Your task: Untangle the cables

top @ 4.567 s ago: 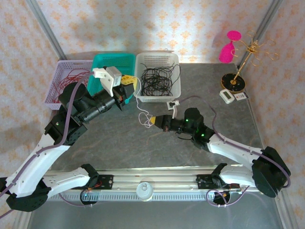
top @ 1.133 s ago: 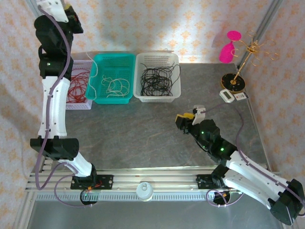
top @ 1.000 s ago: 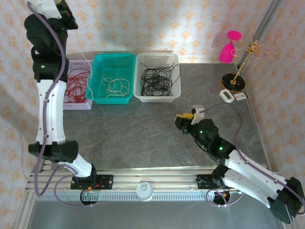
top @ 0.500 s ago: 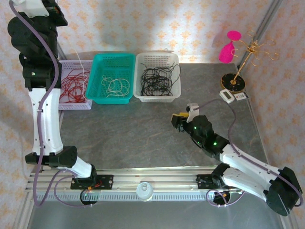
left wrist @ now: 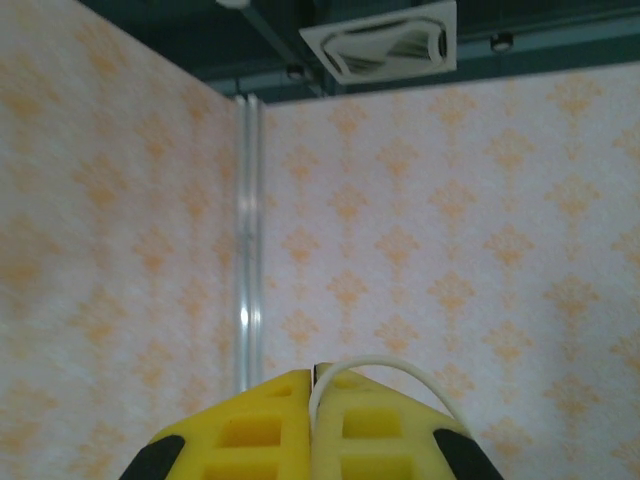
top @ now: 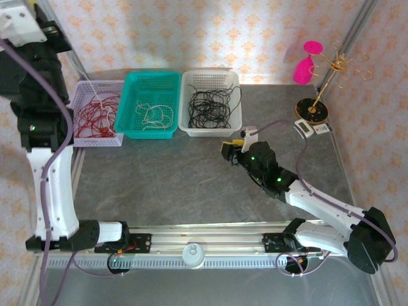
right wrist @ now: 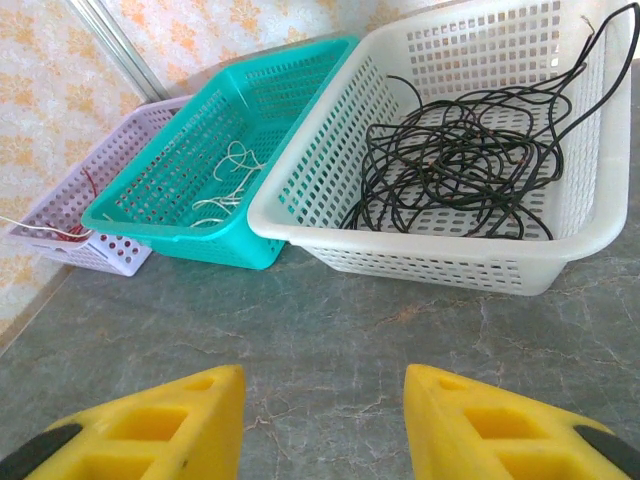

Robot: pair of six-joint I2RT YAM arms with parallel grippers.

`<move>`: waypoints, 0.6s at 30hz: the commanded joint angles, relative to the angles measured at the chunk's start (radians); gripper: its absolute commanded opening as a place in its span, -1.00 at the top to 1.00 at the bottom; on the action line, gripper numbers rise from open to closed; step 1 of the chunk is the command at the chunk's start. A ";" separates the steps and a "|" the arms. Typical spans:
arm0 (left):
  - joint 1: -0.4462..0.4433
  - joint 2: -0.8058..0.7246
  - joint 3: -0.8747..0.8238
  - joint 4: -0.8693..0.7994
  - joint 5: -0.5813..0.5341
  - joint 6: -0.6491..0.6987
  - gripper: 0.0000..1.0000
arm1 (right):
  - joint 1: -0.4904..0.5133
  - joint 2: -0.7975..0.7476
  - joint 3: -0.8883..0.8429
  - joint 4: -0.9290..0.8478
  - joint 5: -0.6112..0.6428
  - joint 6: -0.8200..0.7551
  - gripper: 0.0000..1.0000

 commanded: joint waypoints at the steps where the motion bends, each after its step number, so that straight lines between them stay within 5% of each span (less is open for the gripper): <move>1: -0.003 -0.062 -0.040 0.016 -0.072 0.090 1.00 | -0.011 0.010 0.029 0.051 0.026 0.010 0.08; 18: -0.003 -0.247 -0.383 -0.025 -0.270 0.173 1.00 | -0.014 -0.003 0.037 0.027 0.030 0.011 0.08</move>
